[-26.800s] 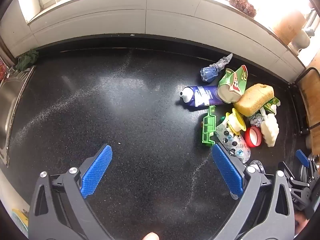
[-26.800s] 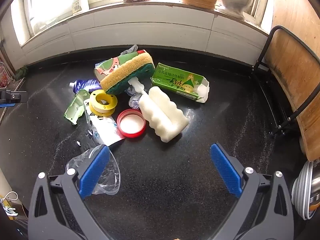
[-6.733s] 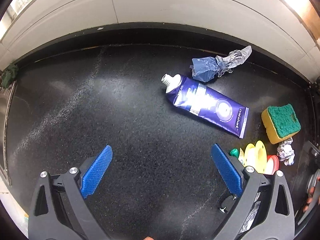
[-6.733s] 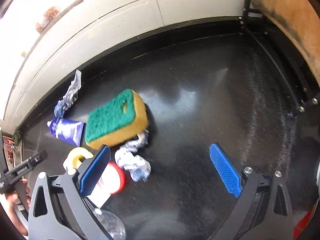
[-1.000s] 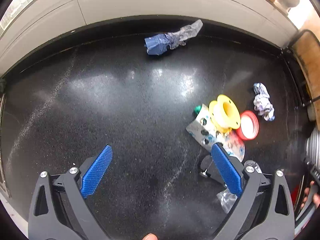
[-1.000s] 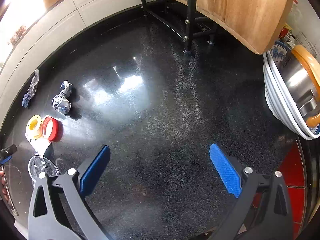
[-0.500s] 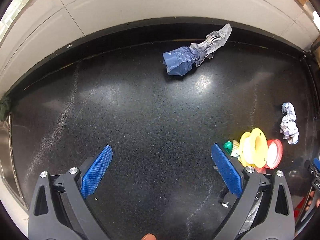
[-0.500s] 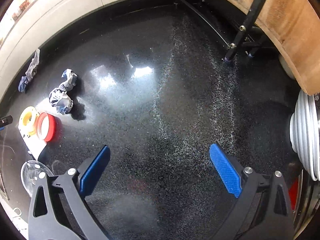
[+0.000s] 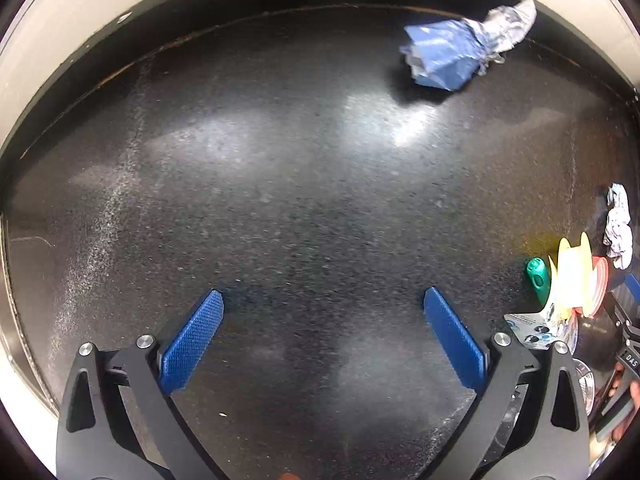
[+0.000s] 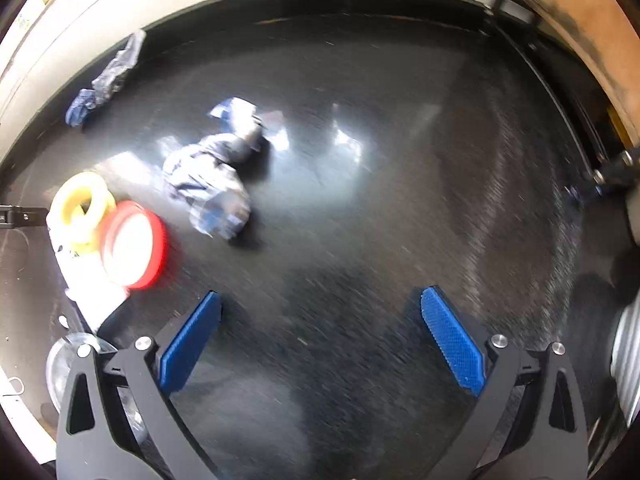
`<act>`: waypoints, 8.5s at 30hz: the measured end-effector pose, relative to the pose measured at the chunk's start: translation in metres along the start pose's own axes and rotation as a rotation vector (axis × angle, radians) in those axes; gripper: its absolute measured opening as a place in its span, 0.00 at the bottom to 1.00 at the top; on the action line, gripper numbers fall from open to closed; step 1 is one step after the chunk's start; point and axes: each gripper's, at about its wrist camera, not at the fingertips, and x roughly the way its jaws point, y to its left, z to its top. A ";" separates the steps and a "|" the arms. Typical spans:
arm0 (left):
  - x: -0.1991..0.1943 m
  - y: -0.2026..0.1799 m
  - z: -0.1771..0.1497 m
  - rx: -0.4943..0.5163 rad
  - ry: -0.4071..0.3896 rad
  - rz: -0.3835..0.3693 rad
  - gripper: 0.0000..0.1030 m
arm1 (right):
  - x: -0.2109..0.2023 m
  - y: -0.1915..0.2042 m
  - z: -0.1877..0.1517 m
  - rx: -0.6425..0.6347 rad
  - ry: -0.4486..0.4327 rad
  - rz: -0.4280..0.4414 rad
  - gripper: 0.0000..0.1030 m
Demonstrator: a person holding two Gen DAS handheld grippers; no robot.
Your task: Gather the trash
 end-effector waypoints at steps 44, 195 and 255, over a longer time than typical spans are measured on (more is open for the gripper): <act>-0.088 0.017 0.013 -0.034 -0.185 -0.025 0.30 | -0.028 -0.113 -0.001 0.261 -0.090 0.105 0.29; -0.076 -0.048 -0.137 0.010 -0.288 -0.090 0.94 | -0.094 -0.063 -0.044 0.097 -0.173 -0.028 0.93; -0.021 -0.006 -0.002 -0.077 -0.290 -0.139 0.31 | 0.013 0.054 0.029 -0.122 -0.010 0.071 0.05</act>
